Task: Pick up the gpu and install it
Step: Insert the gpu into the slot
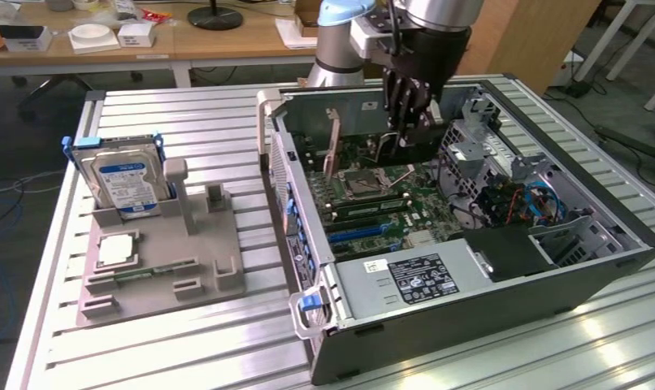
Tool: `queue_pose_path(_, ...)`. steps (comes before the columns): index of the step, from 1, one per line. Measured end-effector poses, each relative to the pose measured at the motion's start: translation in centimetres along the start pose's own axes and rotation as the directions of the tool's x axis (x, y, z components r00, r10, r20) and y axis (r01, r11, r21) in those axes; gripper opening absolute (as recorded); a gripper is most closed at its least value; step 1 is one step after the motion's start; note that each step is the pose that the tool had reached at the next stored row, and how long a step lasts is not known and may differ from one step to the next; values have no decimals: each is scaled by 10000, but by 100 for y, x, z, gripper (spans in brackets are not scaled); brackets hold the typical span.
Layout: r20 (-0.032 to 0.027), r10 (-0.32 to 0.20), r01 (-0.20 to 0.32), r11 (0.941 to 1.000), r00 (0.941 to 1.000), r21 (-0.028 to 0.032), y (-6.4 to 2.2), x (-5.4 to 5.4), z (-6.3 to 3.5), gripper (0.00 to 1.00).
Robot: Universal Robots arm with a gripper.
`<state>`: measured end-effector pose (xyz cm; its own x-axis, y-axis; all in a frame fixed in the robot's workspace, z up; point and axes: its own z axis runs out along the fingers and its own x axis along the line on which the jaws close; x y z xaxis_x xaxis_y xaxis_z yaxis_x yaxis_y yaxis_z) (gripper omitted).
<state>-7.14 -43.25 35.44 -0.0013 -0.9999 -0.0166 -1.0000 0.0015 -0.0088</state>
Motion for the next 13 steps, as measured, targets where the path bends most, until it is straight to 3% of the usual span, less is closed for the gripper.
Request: queue_pose_path(13, -1, -1, 1, 10000, 10000, -1, 78, 2, 86, 27)
